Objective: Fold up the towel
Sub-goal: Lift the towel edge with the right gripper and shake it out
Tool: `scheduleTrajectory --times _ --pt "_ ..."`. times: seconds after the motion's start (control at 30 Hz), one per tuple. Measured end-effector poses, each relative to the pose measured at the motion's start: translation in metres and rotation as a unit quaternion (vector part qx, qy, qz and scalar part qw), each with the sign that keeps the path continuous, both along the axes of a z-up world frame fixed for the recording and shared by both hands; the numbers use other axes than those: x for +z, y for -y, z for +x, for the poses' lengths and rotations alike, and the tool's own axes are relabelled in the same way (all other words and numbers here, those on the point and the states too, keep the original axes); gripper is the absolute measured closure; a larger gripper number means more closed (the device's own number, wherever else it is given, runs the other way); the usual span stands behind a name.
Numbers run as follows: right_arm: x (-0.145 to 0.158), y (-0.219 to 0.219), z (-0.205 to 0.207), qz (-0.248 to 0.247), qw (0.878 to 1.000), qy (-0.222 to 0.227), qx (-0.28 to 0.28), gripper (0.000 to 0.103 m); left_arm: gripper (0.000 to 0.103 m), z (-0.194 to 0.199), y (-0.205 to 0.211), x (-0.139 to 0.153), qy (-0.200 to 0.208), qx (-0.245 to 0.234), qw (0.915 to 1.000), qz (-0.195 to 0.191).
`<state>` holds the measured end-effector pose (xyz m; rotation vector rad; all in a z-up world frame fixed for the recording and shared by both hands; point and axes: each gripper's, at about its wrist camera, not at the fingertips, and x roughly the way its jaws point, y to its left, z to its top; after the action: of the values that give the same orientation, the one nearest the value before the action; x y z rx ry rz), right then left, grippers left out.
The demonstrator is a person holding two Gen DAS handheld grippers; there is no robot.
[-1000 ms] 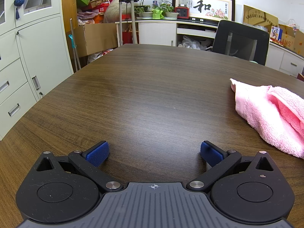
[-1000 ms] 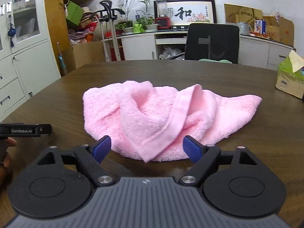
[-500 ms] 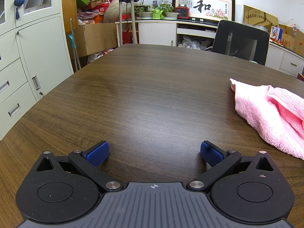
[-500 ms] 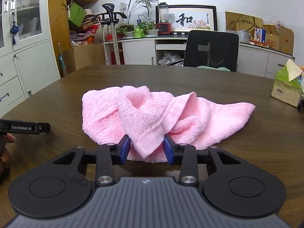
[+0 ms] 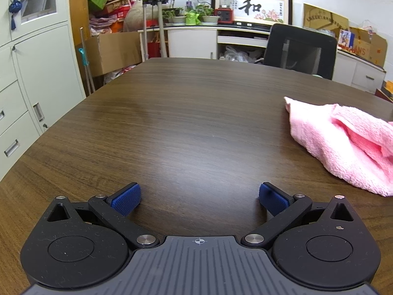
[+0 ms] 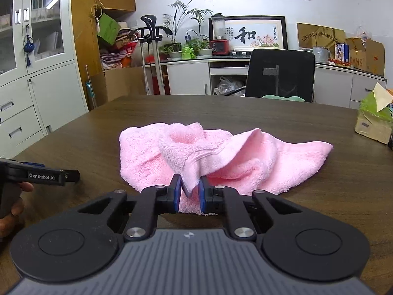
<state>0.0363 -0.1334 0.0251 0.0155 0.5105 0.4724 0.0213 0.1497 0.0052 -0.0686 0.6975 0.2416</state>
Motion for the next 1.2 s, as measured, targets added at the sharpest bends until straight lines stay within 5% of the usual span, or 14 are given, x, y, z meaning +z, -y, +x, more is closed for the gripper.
scheduleTrajectory --times 0.13,0.33,0.53,1.0,1.2 --pt "0.004 -0.004 -0.009 -0.002 1.000 0.010 0.022 0.096 0.000 -0.002 0.006 0.001 -0.003 -0.023 0.9997 -0.001" --pt "0.006 -0.033 -0.041 -0.036 0.990 0.029 0.131 0.096 0.000 -0.009 0.009 0.009 0.014 -0.069 0.9972 -0.025" --pt "0.002 -0.046 -0.053 -0.056 0.981 0.022 0.183 0.096 0.000 -0.018 0.012 0.017 0.041 -0.138 0.9865 -0.077" --pt "0.011 -0.004 -0.068 -0.009 0.978 -0.010 0.208 0.096 0.000 -0.018 0.036 0.012 0.045 -0.186 0.9798 -0.057" --pt "0.013 0.014 -0.069 -0.022 0.985 -0.009 0.169 0.088 0.000 -0.035 0.056 0.014 0.071 -0.246 0.9662 -0.033"
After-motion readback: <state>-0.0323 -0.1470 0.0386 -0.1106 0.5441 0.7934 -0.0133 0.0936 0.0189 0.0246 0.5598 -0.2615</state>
